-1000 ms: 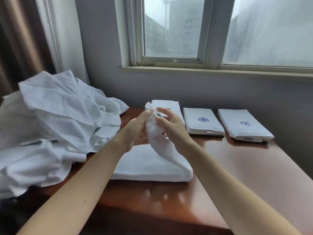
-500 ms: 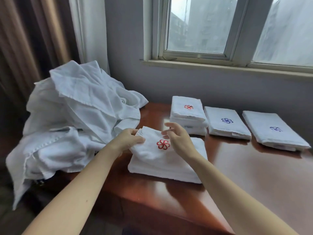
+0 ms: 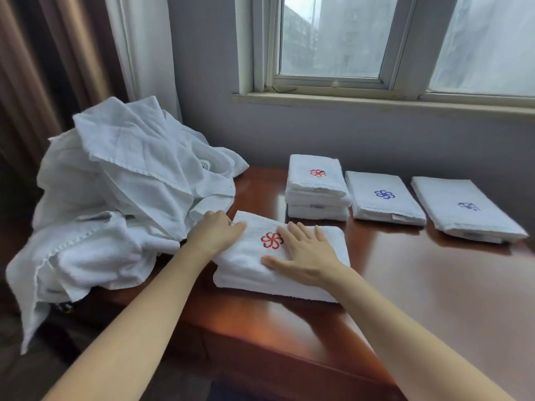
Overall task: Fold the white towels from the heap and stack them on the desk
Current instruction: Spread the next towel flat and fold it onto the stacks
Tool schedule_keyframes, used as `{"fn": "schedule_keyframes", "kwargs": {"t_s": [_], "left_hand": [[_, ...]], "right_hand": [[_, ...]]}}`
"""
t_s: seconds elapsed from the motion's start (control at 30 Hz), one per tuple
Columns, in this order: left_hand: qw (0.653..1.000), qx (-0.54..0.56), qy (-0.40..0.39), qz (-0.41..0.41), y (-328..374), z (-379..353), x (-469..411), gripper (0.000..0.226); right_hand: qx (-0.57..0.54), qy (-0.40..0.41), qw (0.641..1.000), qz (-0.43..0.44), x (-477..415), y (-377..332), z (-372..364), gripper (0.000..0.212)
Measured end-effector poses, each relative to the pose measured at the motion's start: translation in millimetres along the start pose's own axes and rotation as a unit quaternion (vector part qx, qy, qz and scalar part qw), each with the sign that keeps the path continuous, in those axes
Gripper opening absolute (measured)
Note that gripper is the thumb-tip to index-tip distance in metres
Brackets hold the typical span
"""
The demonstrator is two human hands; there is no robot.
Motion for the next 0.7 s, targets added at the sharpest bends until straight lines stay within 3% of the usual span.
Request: {"fn": "schedule_keyframes", "kwargs": {"t_s": [0.1, 0.2, 0.33, 0.5, 0.57, 0.63, 0.7], "left_hand": [[0.999, -0.04, 0.008, 0.014, 5.4, -3.7, 0.8, 0.058], [0.996, -0.039, 0.075, -0.015, 16.0, 1.1, 2.9, 0.046], [0.986, -0.02, 0.15, -0.063, 23.3, 7.2, 8.8, 0.03], [0.995, -0.066, 0.068, -0.029, 7.7, -8.0, 5.7, 0.033], [0.99, -0.111, 0.079, -0.043, 16.5, -3.7, 5.8, 0.03], [0.975, -0.163, 0.115, -0.098, 36.7, 4.0, 4.4, 0.041], [0.955, -0.146, 0.158, -0.205, 67.1, 6.0, 5.2, 0.051]], "right_hand": [[0.006, -0.007, 1.0, -0.007, -2.3, 0.5, -3.5, 0.104], [0.001, -0.004, 1.0, -0.003, -1.5, 1.7, -2.8, 0.114], [-0.017, 0.015, 1.0, 0.006, 1.3, 2.3, 0.1, 0.101], [-0.019, 0.009, 1.0, -0.011, 2.8, 12.5, -1.6, 0.098], [-0.01, 0.004, 1.0, -0.018, 3.9, 16.9, -2.4, 0.102], [-0.001, 0.002, 1.0, -0.018, 4.8, 17.7, -3.1, 0.105], [0.003, 0.003, 1.0, -0.016, 4.5, 17.0, -3.9, 0.106]]}}
Point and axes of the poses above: each hand's wrist, its own x-axis away from the middle knuckle, its own z-axis out of the back of the hand, y = z × x, the point moved 9 cm from there along -x, towards the middle knuckle, and after that the axes turned 14 degrees about -z, right-handed, at the moved point
